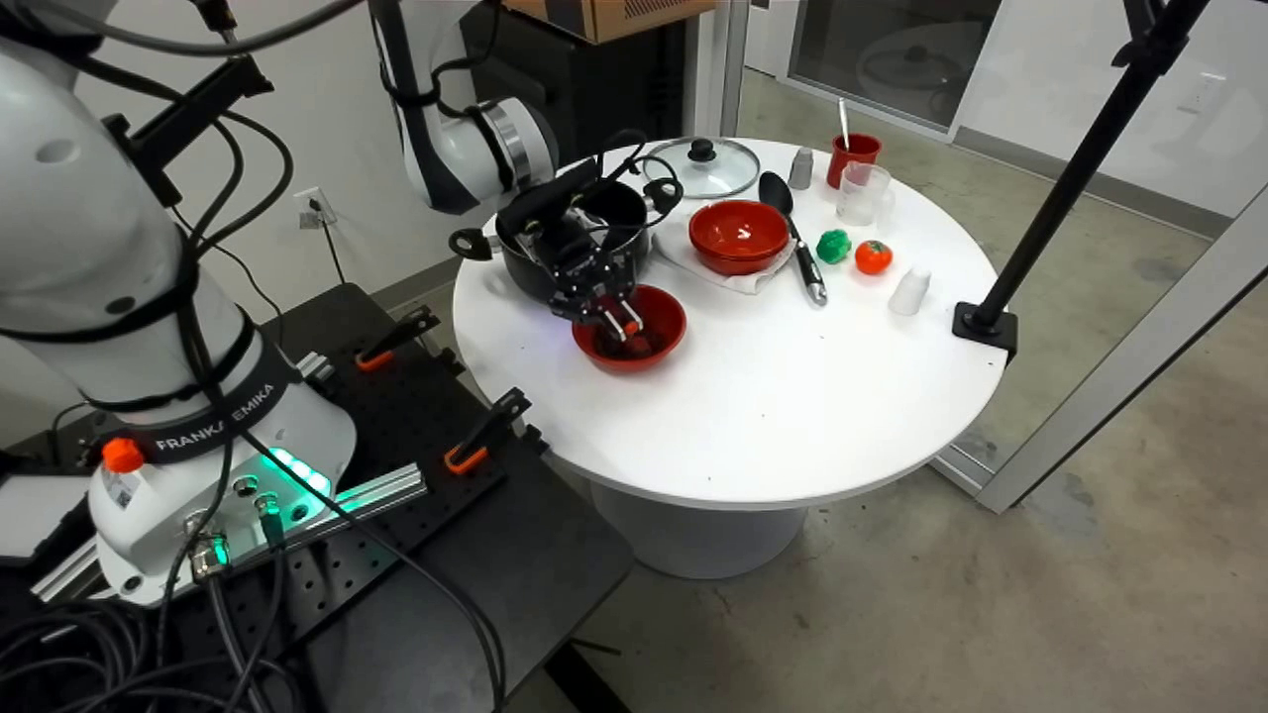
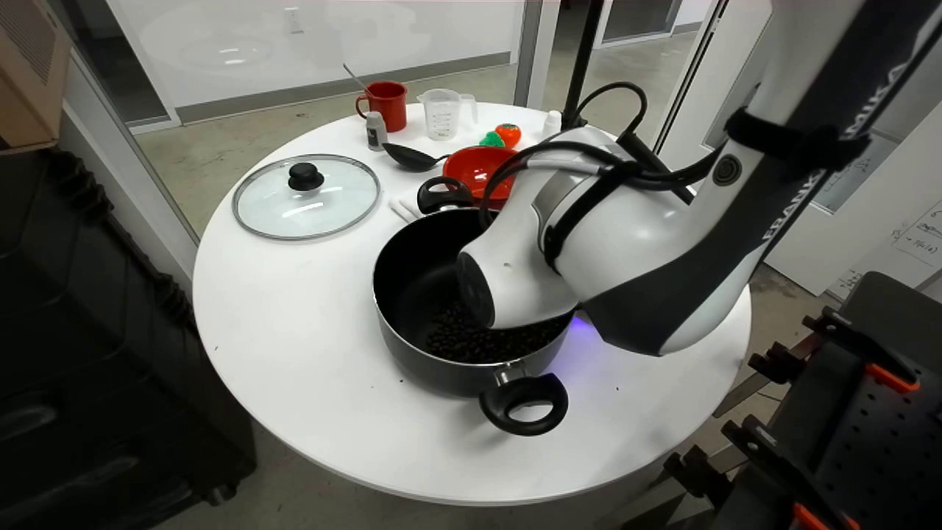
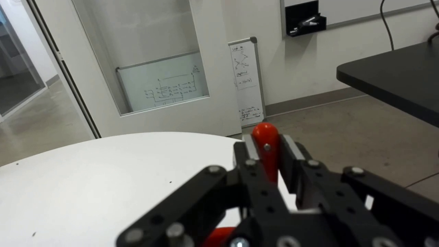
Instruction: Use the spoon to transfer one spoon of contents from the orange bowl to the black pot
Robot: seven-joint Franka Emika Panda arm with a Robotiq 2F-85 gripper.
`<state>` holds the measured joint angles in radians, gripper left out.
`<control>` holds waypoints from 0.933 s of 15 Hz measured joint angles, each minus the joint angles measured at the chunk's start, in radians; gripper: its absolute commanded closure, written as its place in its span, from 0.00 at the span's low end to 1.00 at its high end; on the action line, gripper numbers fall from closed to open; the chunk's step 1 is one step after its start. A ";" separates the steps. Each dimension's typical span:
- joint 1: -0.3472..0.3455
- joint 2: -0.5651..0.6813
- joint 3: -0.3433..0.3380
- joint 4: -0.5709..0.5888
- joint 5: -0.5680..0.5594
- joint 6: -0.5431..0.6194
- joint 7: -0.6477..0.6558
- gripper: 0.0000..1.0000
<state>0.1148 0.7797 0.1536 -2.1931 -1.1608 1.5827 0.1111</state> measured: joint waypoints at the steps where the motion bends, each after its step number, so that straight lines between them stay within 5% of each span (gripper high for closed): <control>1: -0.009 -0.001 0.001 0.005 0.016 0.013 -0.012 0.95; 14: -0.119 -0.028 -0.001 0.050 0.132 0.162 -0.209 0.95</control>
<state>-0.0047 0.7520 0.1531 -2.1432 -1.0289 1.7451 -0.0977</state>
